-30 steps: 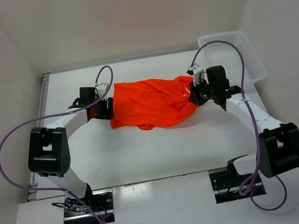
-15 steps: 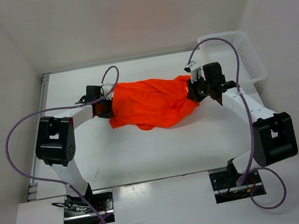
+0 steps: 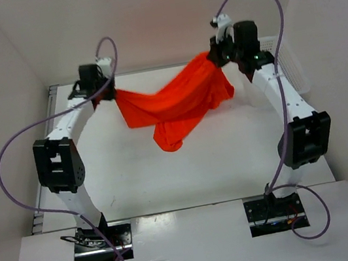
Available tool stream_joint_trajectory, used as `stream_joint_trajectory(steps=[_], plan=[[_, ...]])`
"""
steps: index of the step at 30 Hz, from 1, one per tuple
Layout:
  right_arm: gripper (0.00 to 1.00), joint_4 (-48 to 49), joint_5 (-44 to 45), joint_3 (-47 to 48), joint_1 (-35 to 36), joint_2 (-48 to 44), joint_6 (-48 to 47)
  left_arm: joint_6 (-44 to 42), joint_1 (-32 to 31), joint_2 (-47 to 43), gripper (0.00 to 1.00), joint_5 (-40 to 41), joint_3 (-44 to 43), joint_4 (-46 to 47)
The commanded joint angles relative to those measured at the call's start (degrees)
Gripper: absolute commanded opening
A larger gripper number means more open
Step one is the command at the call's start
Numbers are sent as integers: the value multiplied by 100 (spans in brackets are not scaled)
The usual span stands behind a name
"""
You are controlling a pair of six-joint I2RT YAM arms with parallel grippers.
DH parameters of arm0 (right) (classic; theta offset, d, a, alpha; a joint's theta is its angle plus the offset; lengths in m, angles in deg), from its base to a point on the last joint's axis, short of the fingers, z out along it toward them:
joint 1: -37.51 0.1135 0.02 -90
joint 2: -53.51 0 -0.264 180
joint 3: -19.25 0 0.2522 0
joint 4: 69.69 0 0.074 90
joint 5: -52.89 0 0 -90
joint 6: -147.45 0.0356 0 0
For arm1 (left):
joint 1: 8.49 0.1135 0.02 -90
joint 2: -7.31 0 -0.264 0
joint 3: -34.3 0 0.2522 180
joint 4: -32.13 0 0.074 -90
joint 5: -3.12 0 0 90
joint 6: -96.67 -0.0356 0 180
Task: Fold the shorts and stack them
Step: Flatten the shorts out
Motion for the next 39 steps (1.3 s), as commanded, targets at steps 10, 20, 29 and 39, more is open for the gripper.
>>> stream_joint_trajectory(steps=[10, 20, 29, 39], plan=[[0, 77, -552, 4620, 23, 881, 978, -21, 1517, -1838, 0, 760, -2371, 210], [0, -38, -1720, 4383, 23, -129, 1047, -21, 1984, -3220, 0, 838, -2080, -178], [0, 674, -2635, 4768, 23, -779, 2638, -21, 2274, -3669, 0, 1305, -2537, 411], [0, 850, -2706, 5026, 23, -1183, 3323, -21, 2326, -3300, 0, 683, -3557, 297]])
